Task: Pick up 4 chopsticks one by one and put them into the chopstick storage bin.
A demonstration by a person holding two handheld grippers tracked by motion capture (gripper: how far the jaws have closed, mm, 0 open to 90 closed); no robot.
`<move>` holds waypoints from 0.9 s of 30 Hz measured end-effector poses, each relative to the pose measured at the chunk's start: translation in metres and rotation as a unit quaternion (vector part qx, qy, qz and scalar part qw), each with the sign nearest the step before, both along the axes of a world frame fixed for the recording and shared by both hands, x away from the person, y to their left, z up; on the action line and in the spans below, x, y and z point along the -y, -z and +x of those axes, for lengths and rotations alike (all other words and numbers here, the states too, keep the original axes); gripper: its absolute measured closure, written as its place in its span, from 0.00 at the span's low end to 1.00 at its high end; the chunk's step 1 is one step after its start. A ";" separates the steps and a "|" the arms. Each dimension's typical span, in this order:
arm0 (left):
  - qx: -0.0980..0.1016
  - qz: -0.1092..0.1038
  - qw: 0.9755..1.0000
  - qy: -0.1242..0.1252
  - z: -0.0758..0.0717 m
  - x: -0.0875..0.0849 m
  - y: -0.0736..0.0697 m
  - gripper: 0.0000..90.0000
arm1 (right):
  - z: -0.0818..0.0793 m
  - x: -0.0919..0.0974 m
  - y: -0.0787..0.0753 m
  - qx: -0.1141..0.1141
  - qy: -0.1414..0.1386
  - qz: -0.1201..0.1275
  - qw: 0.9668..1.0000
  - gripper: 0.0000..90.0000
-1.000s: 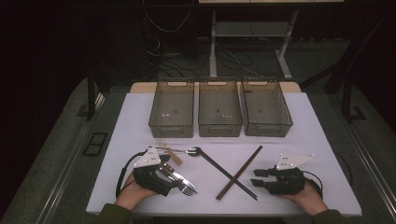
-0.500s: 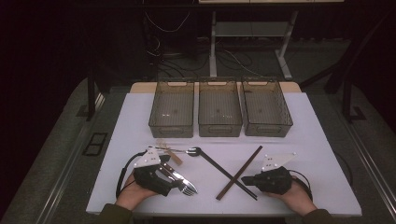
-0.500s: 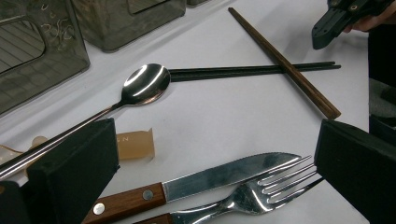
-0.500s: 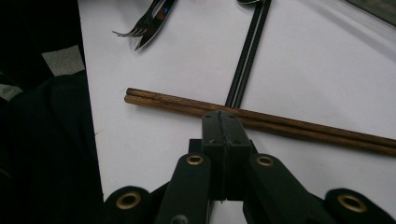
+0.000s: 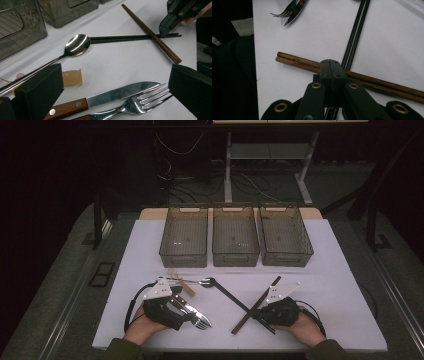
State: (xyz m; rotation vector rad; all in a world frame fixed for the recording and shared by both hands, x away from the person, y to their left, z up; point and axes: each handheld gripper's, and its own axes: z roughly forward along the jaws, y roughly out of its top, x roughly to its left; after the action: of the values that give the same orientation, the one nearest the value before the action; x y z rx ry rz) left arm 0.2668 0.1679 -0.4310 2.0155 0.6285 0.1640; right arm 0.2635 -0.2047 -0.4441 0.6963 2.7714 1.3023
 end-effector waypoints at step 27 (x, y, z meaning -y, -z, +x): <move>0.000 -0.001 1.000 0.004 0.000 0.000 0.000 0.00 | 0.006 -0.007 0.003 0.001 -0.004 -0.005 1.000 1.00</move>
State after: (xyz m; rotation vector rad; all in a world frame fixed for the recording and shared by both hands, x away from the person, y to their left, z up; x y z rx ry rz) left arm 0.2670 0.1676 -0.4310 2.0167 0.6211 0.1585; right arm 0.2697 -0.1980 -0.4474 0.6831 2.7794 1.2894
